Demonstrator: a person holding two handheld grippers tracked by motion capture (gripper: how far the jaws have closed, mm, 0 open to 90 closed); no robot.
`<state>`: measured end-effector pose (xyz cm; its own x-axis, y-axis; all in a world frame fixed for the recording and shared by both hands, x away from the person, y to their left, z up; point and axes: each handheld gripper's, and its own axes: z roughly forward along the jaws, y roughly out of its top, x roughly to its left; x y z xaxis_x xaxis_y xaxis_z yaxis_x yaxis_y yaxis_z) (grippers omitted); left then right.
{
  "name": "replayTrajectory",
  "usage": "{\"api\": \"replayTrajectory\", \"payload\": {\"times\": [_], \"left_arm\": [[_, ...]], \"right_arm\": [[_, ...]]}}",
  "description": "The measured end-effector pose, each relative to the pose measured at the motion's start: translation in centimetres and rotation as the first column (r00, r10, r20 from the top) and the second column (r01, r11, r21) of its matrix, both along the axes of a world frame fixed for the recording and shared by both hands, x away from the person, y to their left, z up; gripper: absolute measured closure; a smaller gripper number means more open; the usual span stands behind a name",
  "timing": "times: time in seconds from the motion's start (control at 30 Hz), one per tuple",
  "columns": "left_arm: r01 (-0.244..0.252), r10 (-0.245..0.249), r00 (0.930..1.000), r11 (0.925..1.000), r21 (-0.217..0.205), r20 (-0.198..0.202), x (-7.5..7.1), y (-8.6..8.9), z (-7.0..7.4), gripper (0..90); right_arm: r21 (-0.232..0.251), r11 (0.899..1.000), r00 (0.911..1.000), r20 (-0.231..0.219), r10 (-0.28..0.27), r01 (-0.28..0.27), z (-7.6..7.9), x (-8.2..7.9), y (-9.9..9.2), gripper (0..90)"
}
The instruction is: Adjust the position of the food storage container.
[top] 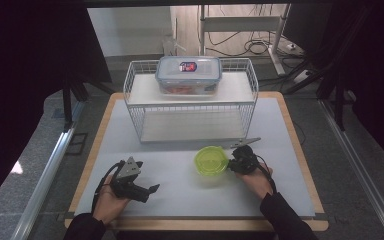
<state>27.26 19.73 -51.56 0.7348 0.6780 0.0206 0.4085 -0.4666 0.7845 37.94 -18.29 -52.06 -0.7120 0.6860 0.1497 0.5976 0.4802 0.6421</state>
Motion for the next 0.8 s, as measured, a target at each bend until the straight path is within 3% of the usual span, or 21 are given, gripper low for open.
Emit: {"api": "replayTrajectory", "payload": {"times": [0.47,0.8], "left_arm": [[0.005,-0.005,1.0000,0.9999,0.009,-0.004,0.0,0.0,0.0,1.2],[0.004,-0.004,1.0000,0.9998,0.019,-0.005,0.0,-0.1,0.0,1.4]], "right_arm": [[0.005,0.998,0.9977,0.003,0.068,-0.068,-0.3,0.1,3.2,89.8],[-0.005,1.000,0.9990,0.043,0.011,-0.011,0.6,0.4,1.2,85.4]]}}
